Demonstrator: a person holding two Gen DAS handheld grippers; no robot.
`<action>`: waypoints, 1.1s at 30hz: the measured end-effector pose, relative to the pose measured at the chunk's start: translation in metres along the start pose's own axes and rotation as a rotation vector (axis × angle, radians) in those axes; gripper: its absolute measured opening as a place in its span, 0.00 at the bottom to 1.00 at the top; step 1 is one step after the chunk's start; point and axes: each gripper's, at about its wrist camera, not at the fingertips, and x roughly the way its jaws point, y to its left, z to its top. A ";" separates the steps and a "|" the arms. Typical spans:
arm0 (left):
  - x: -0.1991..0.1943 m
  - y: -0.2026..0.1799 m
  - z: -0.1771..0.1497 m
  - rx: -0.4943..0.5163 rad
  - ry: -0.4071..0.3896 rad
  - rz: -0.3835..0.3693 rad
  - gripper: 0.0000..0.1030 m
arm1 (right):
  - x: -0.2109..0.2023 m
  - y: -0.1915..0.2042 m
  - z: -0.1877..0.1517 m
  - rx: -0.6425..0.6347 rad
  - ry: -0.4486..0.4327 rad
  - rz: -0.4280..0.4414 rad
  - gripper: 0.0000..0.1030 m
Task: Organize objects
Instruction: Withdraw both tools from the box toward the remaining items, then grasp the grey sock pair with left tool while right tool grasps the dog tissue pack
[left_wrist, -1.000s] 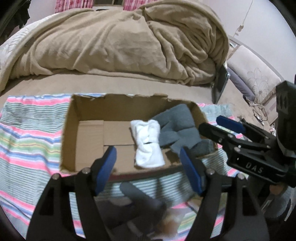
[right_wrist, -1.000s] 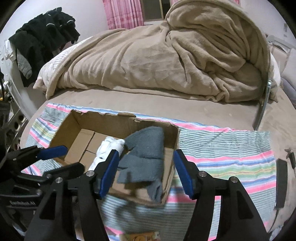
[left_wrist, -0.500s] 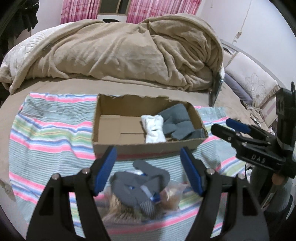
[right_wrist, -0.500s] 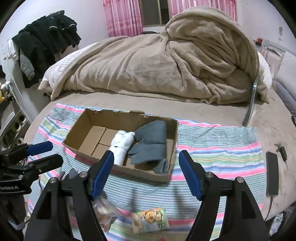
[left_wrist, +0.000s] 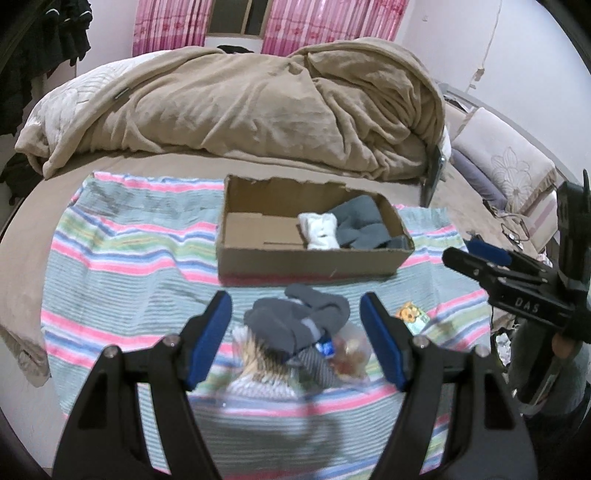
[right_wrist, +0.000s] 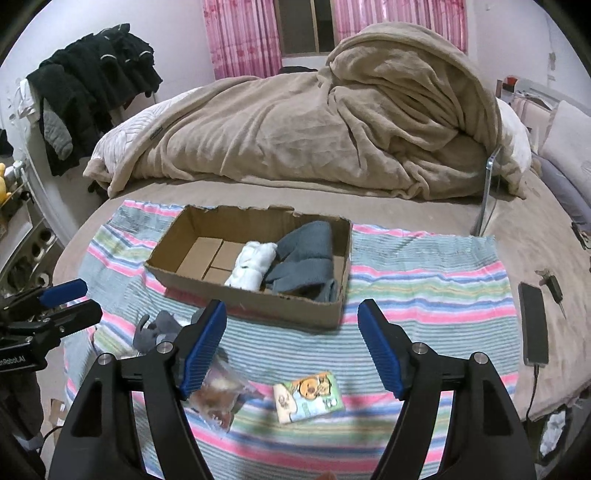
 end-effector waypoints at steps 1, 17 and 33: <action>-0.001 0.000 -0.003 0.000 0.002 0.001 0.71 | -0.001 0.000 -0.002 0.000 0.002 -0.001 0.75; 0.007 0.013 -0.040 -0.034 0.051 0.029 0.71 | -0.005 0.009 -0.040 -0.019 0.056 0.008 0.75; 0.055 0.017 -0.058 -0.016 0.136 0.049 0.71 | 0.041 -0.004 -0.074 -0.003 0.172 0.010 0.75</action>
